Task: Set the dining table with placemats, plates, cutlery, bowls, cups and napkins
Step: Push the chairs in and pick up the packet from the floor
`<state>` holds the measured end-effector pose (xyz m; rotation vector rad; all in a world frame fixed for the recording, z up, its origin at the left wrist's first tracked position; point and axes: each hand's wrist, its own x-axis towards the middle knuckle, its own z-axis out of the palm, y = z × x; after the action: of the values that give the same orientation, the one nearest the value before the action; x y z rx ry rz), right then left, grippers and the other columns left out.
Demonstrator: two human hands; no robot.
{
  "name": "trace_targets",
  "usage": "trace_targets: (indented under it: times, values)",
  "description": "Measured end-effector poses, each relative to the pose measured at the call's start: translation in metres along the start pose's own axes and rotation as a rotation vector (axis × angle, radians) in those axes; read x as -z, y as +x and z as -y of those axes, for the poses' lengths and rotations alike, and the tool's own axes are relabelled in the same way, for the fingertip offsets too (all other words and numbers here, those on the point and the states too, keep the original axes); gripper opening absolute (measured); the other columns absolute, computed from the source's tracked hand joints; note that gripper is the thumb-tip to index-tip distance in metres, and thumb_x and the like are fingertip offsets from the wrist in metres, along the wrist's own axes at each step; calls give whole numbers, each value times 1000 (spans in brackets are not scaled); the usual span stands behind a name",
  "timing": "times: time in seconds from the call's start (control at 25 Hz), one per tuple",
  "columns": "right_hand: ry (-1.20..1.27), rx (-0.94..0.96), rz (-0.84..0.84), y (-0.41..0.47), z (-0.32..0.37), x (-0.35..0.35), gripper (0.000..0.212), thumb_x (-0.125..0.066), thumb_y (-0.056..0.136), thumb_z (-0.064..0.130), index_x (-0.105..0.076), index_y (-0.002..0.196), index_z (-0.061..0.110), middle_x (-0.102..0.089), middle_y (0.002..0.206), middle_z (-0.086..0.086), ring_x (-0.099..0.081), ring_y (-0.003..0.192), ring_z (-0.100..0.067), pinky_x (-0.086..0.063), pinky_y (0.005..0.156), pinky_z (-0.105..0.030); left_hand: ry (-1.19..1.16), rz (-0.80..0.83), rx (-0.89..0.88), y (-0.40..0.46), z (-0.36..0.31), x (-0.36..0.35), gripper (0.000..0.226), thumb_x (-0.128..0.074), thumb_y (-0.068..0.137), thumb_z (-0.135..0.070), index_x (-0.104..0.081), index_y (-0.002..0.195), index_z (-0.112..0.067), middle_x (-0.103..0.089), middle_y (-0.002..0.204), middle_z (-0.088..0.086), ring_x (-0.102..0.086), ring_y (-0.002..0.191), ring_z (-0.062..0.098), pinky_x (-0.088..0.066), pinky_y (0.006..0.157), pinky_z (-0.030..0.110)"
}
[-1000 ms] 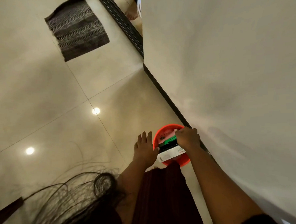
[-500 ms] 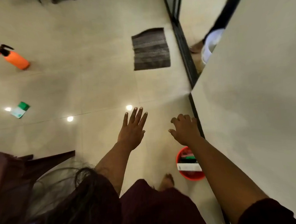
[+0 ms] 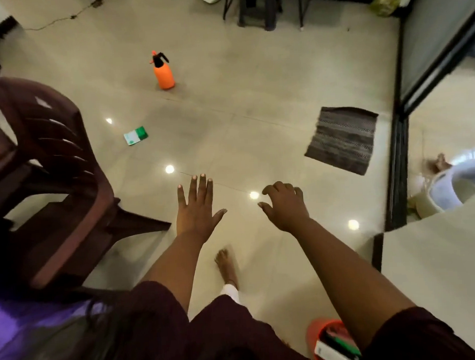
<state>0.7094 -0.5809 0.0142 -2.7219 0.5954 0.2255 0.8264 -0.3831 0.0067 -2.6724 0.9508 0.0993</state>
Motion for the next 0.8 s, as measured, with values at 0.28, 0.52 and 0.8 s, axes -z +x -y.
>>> trace_targets:
  times: [0.28, 0.52, 0.8]
  values:
    - [-23, 169, 162, 179, 97, 11, 34, -50, 97, 43, -55, 124, 23, -51, 129, -1, -45, 121, -25, -30, 103, -40, -169, 94, 250, 116, 113, -24, 86, -15, 95, -67, 15, 152, -10, 20, 160, 11, 21, 147, 27, 9, 117, 56]
    - [-55, 253, 126, 322, 183, 45, 34, -52, 96, 42, -56, 124, 23, -51, 130, -4, -47, 120, -27, -34, 100, -40, -152, 41, 353, 212, 232, -10, 84, -13, 96, -64, 18, 150, -9, 20, 160, 12, 21, 147, 28, 8, 118, 51]
    - [-126, 414, 153, 462, 256, 49, 32, -52, 96, 40, -57, 124, 24, -51, 130, -2, -45, 121, -26, -32, 100, -40, -402, 78, 618, 312, 278, -28, 83, -16, 97, -62, 19, 151, -10, 19, 160, 13, 17, 148, 27, 1, 120, 47]
